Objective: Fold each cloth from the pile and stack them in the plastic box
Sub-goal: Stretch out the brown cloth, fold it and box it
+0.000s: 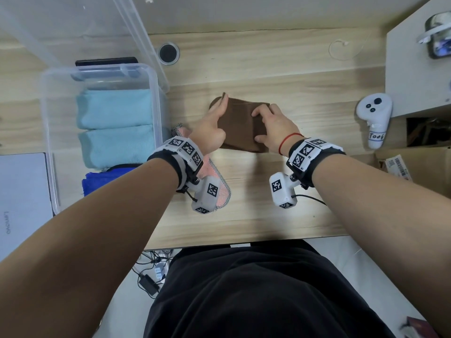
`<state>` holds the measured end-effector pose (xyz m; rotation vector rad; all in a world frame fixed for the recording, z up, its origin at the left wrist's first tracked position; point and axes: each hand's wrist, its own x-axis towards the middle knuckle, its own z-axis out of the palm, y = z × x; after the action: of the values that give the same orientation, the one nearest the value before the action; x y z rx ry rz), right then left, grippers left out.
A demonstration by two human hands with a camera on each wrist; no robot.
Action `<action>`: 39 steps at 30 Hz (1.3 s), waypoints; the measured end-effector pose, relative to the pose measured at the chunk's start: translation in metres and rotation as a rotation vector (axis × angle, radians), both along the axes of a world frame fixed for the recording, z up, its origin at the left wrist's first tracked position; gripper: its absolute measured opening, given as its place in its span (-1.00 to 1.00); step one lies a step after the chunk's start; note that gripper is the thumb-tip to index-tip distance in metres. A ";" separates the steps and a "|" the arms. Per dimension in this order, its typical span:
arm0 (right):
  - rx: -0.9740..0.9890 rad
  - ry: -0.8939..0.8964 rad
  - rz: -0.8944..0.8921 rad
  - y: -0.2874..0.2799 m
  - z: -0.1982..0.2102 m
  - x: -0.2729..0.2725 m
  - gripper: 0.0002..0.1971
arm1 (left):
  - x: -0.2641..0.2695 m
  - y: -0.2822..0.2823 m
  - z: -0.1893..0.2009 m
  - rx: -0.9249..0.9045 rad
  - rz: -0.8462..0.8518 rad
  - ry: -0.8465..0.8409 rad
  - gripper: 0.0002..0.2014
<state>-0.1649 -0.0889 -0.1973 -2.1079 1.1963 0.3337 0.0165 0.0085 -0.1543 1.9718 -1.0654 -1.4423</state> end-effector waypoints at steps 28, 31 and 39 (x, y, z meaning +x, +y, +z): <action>-0.439 -0.009 0.231 0.057 0.007 -0.011 -0.79 | 0.004 0.005 -0.016 0.060 -0.004 -0.089 -0.02; -0.487 -0.040 0.269 0.058 0.000 -0.014 -0.71 | 0.002 0.003 -0.014 0.051 -0.004 -0.092 -0.02; -0.407 -0.109 0.139 0.063 -0.002 -0.027 -0.53 | -0.002 0.006 -0.013 0.091 -0.087 -0.284 -0.06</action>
<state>-0.1921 -0.0258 -0.1997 -2.5293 1.1281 0.0335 0.0146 0.0149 -0.1670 2.2711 -1.2387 -1.3001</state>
